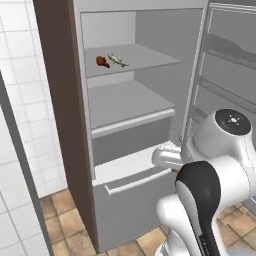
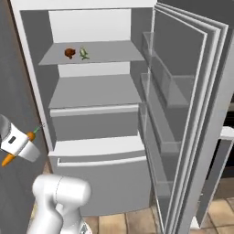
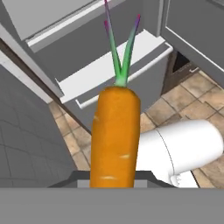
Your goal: Gather the broccoli and carrot from the fridge and place them on a tray on the dining counter. Then gather the fish and chicken drumstick from the fridge and place them on the other tray.
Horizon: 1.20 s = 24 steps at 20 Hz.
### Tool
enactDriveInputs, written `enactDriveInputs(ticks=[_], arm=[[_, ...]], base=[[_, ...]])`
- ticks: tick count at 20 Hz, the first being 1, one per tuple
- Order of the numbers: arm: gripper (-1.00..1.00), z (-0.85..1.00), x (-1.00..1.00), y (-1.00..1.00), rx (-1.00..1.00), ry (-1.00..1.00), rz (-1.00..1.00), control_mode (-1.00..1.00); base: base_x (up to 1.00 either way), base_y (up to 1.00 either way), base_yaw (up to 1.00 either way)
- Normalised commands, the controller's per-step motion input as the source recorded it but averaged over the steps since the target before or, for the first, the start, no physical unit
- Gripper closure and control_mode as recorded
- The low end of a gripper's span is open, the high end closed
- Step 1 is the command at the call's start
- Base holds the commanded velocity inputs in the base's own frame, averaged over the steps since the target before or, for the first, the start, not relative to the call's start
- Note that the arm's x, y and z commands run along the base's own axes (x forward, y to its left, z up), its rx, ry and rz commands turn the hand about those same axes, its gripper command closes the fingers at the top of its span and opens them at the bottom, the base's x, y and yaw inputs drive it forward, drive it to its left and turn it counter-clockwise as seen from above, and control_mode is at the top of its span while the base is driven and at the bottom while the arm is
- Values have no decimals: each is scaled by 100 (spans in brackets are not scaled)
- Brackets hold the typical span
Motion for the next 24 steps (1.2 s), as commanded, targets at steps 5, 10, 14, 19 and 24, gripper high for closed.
enactDriveInputs(ticks=[5,10,14,19,24], arm=[[100,0,0,0,0,0,0,100],[100,0,0,0,0,0,0,100],[100,0,0,0,0,0,0,100],[100,0,0,0,0,0,0,100],[100,0,0,0,0,0,0,100]], base=[[-63,0,-36],[-73,0,-40],[-79,-3,-38],[-83,-11,-37],[-77,-16,-36]])
